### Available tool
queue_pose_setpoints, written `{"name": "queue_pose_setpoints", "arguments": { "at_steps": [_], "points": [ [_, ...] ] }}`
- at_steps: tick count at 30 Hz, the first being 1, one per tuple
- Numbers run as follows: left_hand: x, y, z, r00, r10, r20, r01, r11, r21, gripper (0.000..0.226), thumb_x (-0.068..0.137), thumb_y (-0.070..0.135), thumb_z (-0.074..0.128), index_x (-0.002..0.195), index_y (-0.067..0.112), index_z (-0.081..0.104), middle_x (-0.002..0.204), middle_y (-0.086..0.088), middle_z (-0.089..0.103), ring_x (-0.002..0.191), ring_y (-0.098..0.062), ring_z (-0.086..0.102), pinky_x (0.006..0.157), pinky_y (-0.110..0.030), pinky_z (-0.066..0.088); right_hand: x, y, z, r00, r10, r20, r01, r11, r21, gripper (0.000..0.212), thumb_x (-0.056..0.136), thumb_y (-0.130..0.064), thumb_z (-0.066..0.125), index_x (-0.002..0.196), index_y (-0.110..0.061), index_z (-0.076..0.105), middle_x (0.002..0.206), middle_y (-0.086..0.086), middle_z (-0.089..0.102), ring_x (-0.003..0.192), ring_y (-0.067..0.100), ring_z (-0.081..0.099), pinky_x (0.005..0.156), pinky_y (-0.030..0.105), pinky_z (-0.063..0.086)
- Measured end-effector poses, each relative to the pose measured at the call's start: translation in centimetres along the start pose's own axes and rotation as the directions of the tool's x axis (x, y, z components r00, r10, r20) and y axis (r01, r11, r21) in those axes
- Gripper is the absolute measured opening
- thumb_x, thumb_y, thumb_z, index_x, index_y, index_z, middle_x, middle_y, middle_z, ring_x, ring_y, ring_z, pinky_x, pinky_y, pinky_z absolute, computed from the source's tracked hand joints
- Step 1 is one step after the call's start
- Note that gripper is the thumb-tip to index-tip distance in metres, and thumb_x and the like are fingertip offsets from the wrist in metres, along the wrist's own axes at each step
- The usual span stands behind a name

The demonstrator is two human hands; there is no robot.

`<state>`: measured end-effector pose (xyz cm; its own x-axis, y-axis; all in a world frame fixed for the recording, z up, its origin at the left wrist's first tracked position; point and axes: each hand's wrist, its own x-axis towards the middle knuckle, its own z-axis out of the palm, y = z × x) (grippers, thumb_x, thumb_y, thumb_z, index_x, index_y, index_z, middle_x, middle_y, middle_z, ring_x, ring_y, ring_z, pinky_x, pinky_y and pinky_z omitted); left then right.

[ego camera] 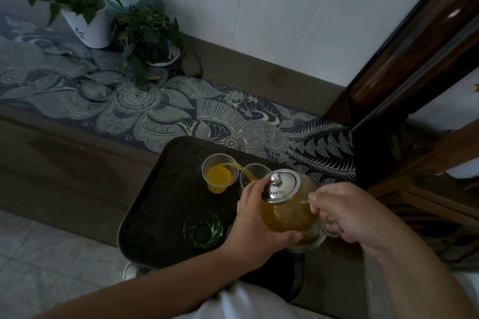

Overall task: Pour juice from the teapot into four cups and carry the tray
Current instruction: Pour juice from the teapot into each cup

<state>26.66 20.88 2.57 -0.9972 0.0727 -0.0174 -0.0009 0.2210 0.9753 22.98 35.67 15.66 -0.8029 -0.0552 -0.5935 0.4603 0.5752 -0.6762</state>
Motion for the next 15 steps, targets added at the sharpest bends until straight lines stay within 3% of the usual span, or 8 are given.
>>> {"name": "queue_pose_setpoints", "arguments": {
  "at_steps": [12, 15],
  "points": [
    [0.05, 0.03, -0.09, 1.0, -0.025, 0.015, 0.026, 1.0, -0.004, 0.109, 0.05, 0.057, 0.082, 0.143, 0.042, 0.027, 0.141, 0.019, 0.029, 0.134, -0.008, 0.033, 0.113, -0.039, 0.034, 0.21, 0.05, -0.03, 1.0, 0.006, -0.007, -0.006, 1.0, -0.002, 0.029, 0.097, -0.018, 0.051, 0.069, -0.008, 0.056, 0.042, -0.007, 0.035, 0.037, 0.008, 0.028, 0.034, 0.015, 0.018],
    [0.1, 0.07, -0.14, 1.0, -0.027, 0.017, 0.027, 1.0, -0.006, 0.107, 0.05, 0.056, 0.083, 0.141, 0.046, 0.026, 0.14, 0.022, 0.029, 0.133, -0.007, 0.033, 0.113, -0.039, 0.034, 0.23, 0.03, 0.03, 1.0, 0.008, -0.006, -0.008, 1.0, 0.002, 0.03, 0.097, -0.017, 0.05, 0.069, -0.009, 0.056, 0.042, -0.007, 0.035, 0.036, 0.007, 0.028, 0.033, 0.015, 0.019]
  ]
}}
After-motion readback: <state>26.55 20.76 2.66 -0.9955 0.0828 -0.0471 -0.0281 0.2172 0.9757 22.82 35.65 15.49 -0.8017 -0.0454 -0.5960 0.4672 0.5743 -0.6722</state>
